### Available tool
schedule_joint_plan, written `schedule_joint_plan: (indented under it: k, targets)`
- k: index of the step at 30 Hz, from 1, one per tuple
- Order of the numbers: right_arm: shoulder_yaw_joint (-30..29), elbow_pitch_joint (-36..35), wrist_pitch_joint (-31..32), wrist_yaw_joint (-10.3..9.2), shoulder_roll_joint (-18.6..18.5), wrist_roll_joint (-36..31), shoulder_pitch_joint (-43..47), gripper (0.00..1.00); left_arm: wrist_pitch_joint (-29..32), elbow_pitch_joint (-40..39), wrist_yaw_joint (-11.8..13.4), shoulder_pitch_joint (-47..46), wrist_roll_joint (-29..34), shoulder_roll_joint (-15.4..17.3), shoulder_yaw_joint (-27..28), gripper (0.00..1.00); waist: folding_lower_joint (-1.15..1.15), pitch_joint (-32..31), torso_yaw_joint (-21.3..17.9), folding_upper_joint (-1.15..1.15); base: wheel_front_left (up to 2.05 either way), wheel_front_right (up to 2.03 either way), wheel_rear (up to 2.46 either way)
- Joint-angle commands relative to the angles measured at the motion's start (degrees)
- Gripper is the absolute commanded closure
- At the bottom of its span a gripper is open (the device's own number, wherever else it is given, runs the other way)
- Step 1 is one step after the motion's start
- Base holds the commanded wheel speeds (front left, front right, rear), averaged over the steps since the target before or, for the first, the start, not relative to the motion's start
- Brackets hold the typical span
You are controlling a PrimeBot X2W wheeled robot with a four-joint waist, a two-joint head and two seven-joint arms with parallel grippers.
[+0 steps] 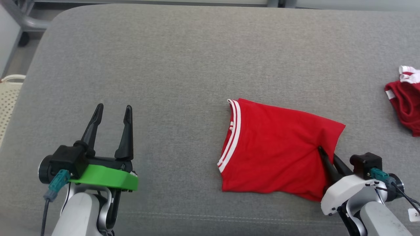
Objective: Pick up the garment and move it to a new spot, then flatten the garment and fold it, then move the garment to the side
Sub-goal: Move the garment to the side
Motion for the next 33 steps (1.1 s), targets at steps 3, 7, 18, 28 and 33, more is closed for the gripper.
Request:
schedule_joint_plan:
  k: [3,7,18,28,33]
  targets:
    - [-3.4,-4.0,0.2,-0.13,-1.1,-1.8,2.5,1.00,-0.2,-0.5,-0.1,-1.6,0.6,1.2,0.4,0.00,0.00,2.4,-9.2,0.00,0.00,0.00,0.00]
    - [-8.2,-9.8,0.9,-0.12,-1.6,-4.3,4.8,1.00,0.2,-1.3,-0.5,-2.9,1.1,2.1,-0.1,0.00,0.00,4.0,-13.6,0.00,0.00,0.00,0.00]
    - [-12.0,-18.4,3.3,-0.12,-7.4,-7.0,-4.9,1.00,1.6,-3.1,-0.7,-6.2,1.9,3.1,-1.6,0.00,0.00,8.4,-17.5,0.00,0.00,0.00,0.00]
    - [-13.1,-7.7,3.0,-0.12,-14.8,-1.0,-22.2,1.00,2.8,-4.3,-1.1,-8.7,2.4,3.9,-3.0,0.00,0.00,12.6,-15.6,0.00,0.00,0.00,0.00]
    - [-14.5,-1.3,2.1,-0.12,-18.2,0.7,-27.1,1.00,3.6,-5.5,-1.1,-9.7,2.7,4.4,-3.5,0.00,0.00,15.0,-14.8,0.00,0.00,0.00,0.00]
